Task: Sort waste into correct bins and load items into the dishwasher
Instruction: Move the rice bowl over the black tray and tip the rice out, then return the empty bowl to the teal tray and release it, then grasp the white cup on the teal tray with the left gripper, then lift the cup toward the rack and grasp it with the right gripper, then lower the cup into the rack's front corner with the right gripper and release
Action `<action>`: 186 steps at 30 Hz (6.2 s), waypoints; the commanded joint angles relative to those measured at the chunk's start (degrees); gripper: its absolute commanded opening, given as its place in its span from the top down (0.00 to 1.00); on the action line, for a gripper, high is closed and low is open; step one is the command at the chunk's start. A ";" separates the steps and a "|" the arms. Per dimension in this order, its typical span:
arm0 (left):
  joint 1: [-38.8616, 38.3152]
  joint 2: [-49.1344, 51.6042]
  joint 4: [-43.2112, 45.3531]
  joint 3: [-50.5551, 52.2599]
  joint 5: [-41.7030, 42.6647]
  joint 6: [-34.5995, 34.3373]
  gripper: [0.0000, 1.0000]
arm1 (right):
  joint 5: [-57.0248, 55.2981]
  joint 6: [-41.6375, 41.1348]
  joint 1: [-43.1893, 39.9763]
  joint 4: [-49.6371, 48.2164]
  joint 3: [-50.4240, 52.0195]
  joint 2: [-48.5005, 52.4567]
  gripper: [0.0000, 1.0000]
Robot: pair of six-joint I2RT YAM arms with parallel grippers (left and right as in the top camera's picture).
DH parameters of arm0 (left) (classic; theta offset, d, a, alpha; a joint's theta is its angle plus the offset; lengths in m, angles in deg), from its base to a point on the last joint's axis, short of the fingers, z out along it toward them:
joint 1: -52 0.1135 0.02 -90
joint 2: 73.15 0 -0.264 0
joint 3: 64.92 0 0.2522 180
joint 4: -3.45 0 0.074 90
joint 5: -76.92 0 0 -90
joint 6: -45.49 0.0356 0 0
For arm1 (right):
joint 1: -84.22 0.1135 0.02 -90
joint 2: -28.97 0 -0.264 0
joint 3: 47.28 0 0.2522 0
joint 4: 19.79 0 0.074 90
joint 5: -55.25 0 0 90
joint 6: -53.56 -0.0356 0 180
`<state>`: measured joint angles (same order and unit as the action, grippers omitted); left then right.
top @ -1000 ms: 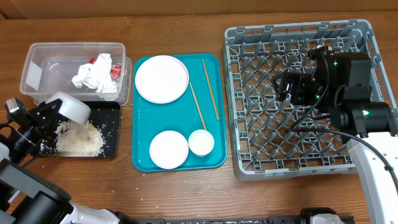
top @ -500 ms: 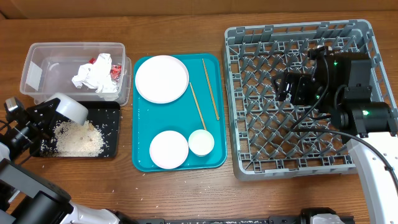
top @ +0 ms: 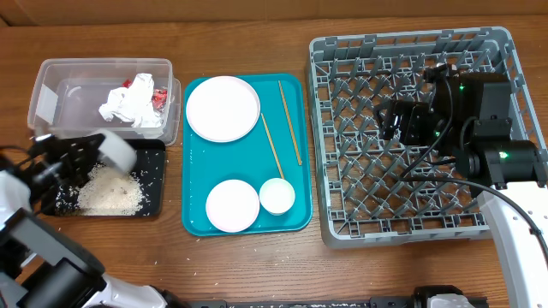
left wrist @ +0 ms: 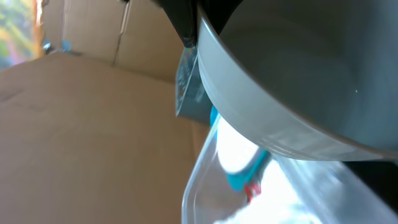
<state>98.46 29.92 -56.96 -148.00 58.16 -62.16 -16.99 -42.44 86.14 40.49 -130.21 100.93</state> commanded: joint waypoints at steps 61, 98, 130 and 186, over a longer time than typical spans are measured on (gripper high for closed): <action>-74.64 8.26 -27.32 -21.20 -59.36 27.91 0.45 | 0.17 -0.15 -0.07 0.33 -1.31 0.09 0.00; -75.63 9.03 -20.72 -13.75 -59.63 21.94 0.84 | 0.17 -0.17 -0.04 0.57 -1.31 0.17 0.00; -53.66 8.90 -34.14 -31.01 6.60 31.41 0.96 | 46.97 -2.12 1.18 -14.69 -1.31 7.23 0.00; -46.34 8.90 -22.58 -31.01 4.31 22.95 0.47 | 22.75 -16.09 8.09 -17.68 -1.55 8.66 0.51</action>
<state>50.40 38.55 -80.94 -177.97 71.04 -34.84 17.94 -58.79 94.40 19.79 -130.47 113.41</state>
